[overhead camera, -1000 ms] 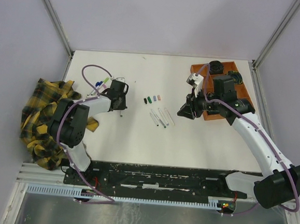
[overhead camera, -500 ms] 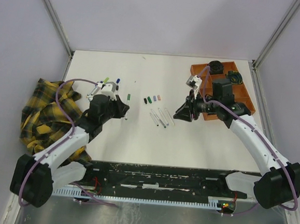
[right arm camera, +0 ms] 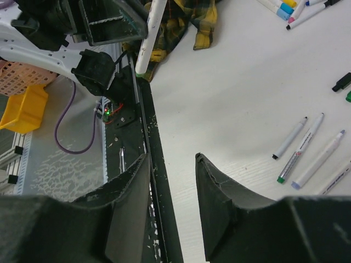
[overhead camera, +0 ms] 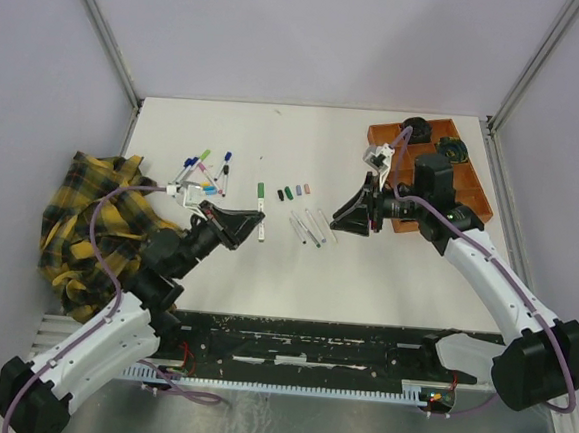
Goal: Open the pen caps
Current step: Pick up the pen from the center of the board.
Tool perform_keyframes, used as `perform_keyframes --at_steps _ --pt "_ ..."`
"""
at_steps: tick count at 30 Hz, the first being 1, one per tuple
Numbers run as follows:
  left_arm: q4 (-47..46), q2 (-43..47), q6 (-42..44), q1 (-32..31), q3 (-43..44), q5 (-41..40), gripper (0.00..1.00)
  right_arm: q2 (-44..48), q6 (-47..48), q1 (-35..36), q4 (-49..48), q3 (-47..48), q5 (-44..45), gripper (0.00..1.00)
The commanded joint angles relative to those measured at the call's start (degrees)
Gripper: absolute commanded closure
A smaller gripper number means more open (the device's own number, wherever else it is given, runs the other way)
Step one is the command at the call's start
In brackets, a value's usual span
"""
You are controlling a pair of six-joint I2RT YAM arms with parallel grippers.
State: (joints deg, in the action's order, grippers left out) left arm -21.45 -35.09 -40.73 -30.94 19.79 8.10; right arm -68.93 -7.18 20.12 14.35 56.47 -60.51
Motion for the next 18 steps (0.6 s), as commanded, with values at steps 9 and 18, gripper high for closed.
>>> perform_keyframes --at_steps 9,18 --pt "-23.46 -6.02 -2.92 -14.01 -1.25 -8.76 0.97 3.36 -5.3 -0.18 -9.09 -1.35 -4.69 0.53" --pt "-34.02 -9.54 -2.42 -17.17 -2.92 -12.68 0.97 4.23 -10.53 -0.17 -14.92 -3.11 -5.77 0.48"
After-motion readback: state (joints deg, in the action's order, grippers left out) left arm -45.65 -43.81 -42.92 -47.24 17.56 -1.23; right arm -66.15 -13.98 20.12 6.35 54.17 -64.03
